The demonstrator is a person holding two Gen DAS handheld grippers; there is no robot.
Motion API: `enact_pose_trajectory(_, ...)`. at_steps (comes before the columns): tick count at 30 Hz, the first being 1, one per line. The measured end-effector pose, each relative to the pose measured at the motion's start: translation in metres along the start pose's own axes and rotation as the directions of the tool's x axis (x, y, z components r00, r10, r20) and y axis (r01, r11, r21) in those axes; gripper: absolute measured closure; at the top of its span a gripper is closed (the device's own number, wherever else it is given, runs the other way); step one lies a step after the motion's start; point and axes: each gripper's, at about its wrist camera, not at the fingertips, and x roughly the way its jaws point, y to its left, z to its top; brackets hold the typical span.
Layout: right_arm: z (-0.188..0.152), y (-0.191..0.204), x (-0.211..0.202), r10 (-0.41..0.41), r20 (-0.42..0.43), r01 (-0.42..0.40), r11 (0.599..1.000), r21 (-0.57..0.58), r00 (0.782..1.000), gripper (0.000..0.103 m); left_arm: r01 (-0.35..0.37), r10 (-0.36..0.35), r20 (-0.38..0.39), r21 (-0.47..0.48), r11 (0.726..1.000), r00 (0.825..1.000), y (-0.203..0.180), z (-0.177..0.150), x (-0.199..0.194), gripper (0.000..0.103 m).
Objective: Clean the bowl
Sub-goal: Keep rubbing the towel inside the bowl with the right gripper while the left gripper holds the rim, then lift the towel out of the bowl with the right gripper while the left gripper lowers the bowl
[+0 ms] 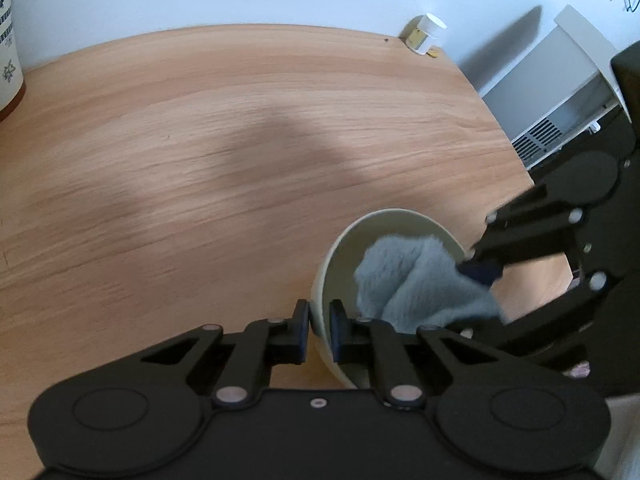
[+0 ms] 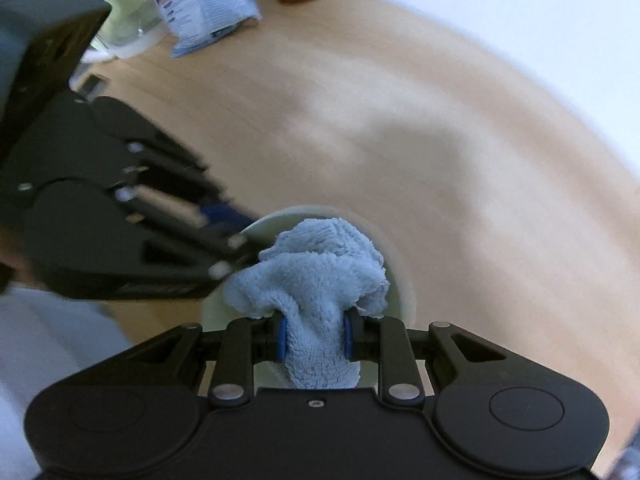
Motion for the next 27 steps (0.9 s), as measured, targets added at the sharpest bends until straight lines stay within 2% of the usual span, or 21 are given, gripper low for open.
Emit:
enact_pose_trajectory(3, 0.007, -0.003, 0.026, 0.014, -0.048, -0.012, 1.000, 0.028, 0.999, 0.076, -0.012, 0.012, 0.000, 0.000, 1.000, 1.000, -0.001, 0.001, 0.003, 0.095)
enact_pose_trajectory(7, 0.013, 0.001, 0.049, 0.007, -0.104, -0.009, 1.000, -0.017, 0.995, 0.076, -0.025, 0.025, 0.004, 0.010, 1.000, 1.000, -0.003, 0.002, 0.004, 0.095)
enact_pose_trajectory(11, 0.014, 0.012, 0.048, -0.080, -0.143, 0.059, 0.988, -0.144, 0.987, 0.076, -0.037, 0.037, 0.000, 0.028, 0.999, 0.999, -0.006, 0.003, 0.005, 0.094)
enact_pose_trajectory(15, 0.013, 0.020, 0.039, -0.175, -0.138, 0.144, 0.966, -0.213, 0.975, 0.075, -0.033, 0.033, -0.005, 0.026, 0.999, 0.999, -0.008, 0.003, 0.006, 0.095)
enact_pose_trajectory(19, 0.010, 0.019, 0.018, -0.229, -0.088, 0.208, 0.956, -0.206, 0.969, 0.075, -0.017, 0.017, -0.011, 0.024, 1.000, 1.000, -0.009, 0.001, 0.006, 0.094)
enact_pose_trajectory(22, 0.003, 0.015, -0.008, -0.221, -0.009, 0.216, 0.964, -0.156, 0.975, 0.075, -0.025, 0.025, -0.016, 0.028, 0.999, 1.000, -0.012, 0.001, 0.008, 0.093)
enact_pose_trajectory(25, -0.012, -0.001, -0.034, -0.208, 0.103, 0.213, 0.976, -0.035, 0.973, 0.075, -0.038, 0.038, -0.021, 0.019, 0.999, 0.999, -0.013, -0.001, 0.010, 0.092)
enact_pose_trajectory(27, -0.031, -0.020, -0.047, -0.185, 0.183, 0.173, 0.982, 0.079, 0.966, 0.075, -0.061, 0.061, -0.025, 0.007, 0.998, 0.998, -0.014, -0.003, 0.011, 0.081)
